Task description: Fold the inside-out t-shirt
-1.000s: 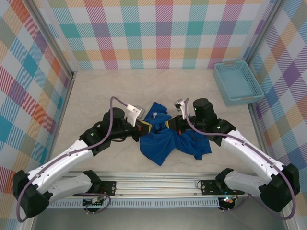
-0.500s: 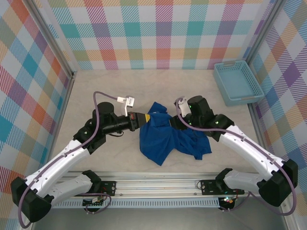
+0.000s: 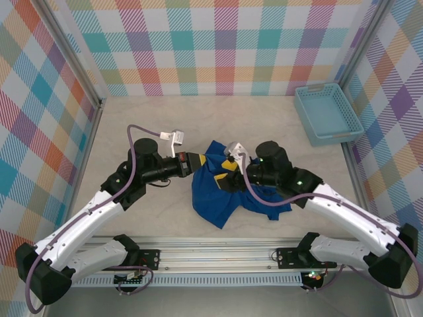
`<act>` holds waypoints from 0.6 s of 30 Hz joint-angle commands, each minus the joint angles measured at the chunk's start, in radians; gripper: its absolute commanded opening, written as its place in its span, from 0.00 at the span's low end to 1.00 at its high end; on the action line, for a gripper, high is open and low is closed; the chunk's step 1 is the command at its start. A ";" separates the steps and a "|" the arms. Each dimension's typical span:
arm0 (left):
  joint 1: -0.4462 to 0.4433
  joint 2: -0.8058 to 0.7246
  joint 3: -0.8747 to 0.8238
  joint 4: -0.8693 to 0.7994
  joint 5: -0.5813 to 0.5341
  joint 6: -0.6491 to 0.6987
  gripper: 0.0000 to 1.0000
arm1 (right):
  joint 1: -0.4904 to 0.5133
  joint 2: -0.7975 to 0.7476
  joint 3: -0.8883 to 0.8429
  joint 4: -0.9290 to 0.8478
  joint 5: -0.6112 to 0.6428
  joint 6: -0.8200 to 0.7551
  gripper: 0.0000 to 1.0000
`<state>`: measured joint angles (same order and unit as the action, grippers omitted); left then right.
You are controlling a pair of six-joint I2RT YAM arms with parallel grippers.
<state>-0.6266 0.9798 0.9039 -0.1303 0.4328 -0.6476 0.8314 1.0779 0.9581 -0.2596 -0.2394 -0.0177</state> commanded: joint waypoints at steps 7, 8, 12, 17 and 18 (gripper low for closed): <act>0.007 -0.026 0.012 -0.006 0.000 0.011 0.00 | 0.007 0.074 0.055 0.149 -0.081 0.040 0.32; 0.006 -0.028 0.011 -0.007 -0.002 0.012 0.00 | 0.006 0.071 0.057 0.145 -0.075 0.040 0.28; 0.005 -0.023 0.004 -0.004 -0.004 0.017 0.00 | 0.005 0.047 0.054 0.122 -0.042 0.040 0.07; 0.006 -0.027 0.001 -0.038 -0.060 0.048 0.00 | -0.003 0.001 0.096 0.024 -0.013 0.018 0.00; 0.005 -0.033 0.000 -0.054 -0.085 0.064 0.00 | -0.011 -0.009 0.113 -0.003 -0.023 0.016 0.00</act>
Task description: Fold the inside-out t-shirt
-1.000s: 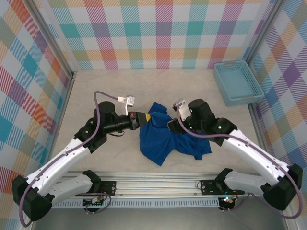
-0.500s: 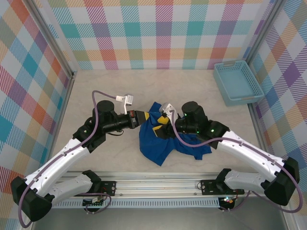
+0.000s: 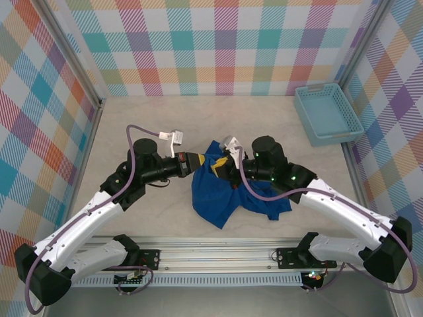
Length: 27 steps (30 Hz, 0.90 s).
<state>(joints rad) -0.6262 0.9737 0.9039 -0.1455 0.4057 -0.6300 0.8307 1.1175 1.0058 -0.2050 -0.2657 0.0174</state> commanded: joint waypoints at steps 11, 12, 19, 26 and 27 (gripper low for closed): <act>-0.004 -0.099 -0.001 -0.154 -0.132 0.263 0.46 | -0.135 0.059 0.310 -0.206 -0.267 0.189 0.00; -0.009 -0.108 0.000 -0.146 -0.111 0.271 0.48 | -0.143 0.072 0.321 -0.212 -0.269 0.210 0.00; -0.072 -0.106 0.052 -0.141 -0.093 0.333 0.56 | -0.172 0.142 0.371 -0.251 -0.298 0.274 0.00; -0.153 0.026 0.124 -0.155 -0.156 0.341 0.58 | -0.173 0.136 0.344 -0.208 -0.309 0.318 0.00; -0.164 0.041 0.128 -0.150 -0.160 0.336 0.58 | -0.173 0.136 0.340 -0.203 -0.307 0.321 0.00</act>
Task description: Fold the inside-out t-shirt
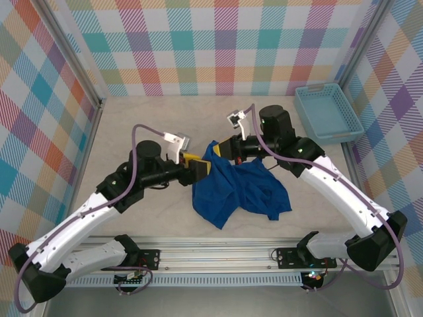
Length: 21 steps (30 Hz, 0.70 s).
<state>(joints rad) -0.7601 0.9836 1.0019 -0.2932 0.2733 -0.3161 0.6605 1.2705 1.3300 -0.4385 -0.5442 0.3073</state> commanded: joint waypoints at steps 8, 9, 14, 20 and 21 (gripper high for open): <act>-0.087 0.110 0.031 0.044 -0.151 -0.008 0.45 | -0.009 -0.023 -0.007 0.080 -0.034 0.067 0.00; -0.087 0.111 0.023 0.062 -0.155 -0.008 0.35 | -0.010 -0.024 -0.008 0.078 -0.034 0.067 0.00; -0.077 0.077 -0.018 0.121 -0.087 0.004 0.01 | -0.066 -0.022 0.010 -0.029 0.077 0.065 0.00; 0.002 0.035 -0.095 0.215 0.089 -0.054 0.00 | -0.070 0.031 0.064 -0.188 0.237 -0.038 0.33; 0.018 0.032 -0.099 0.218 0.103 -0.064 0.00 | -0.070 0.012 0.042 -0.183 0.229 -0.068 0.38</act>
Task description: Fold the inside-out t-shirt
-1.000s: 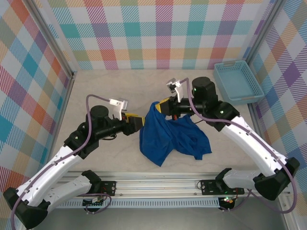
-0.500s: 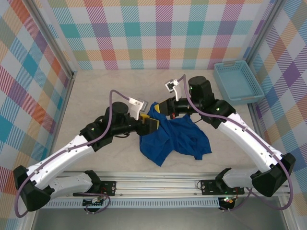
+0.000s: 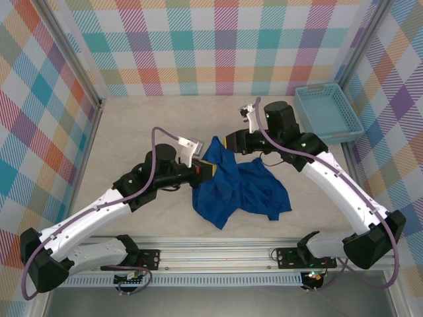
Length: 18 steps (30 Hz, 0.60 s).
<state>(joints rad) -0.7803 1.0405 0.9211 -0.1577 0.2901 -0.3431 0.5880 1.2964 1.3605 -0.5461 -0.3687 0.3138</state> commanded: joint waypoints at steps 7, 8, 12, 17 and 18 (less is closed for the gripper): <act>0.072 -0.033 -0.030 0.068 0.096 -0.033 0.00 | 0.039 -0.218 -0.279 0.106 -0.023 -0.166 0.51; 0.074 -0.033 -0.029 0.066 0.099 -0.031 0.00 | 0.047 -0.211 -0.293 0.116 -0.013 -0.167 0.51; 0.075 -0.031 -0.026 0.054 0.104 -0.027 0.00 | 0.069 -0.152 -0.279 0.157 -0.002 -0.181 0.49; 0.075 -0.040 -0.028 0.049 0.097 -0.032 0.00 | 0.096 -0.078 -0.229 0.177 -0.016 -0.198 0.38; 0.075 -0.041 -0.029 0.048 0.096 -0.031 0.00 | 0.100 -0.075 -0.226 0.177 -0.012 -0.200 0.36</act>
<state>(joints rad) -0.7174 1.0286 0.8982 -0.1276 0.3744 -0.3710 0.6697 1.2137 1.0882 -0.4149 -0.3641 0.1471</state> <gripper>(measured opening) 0.050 0.403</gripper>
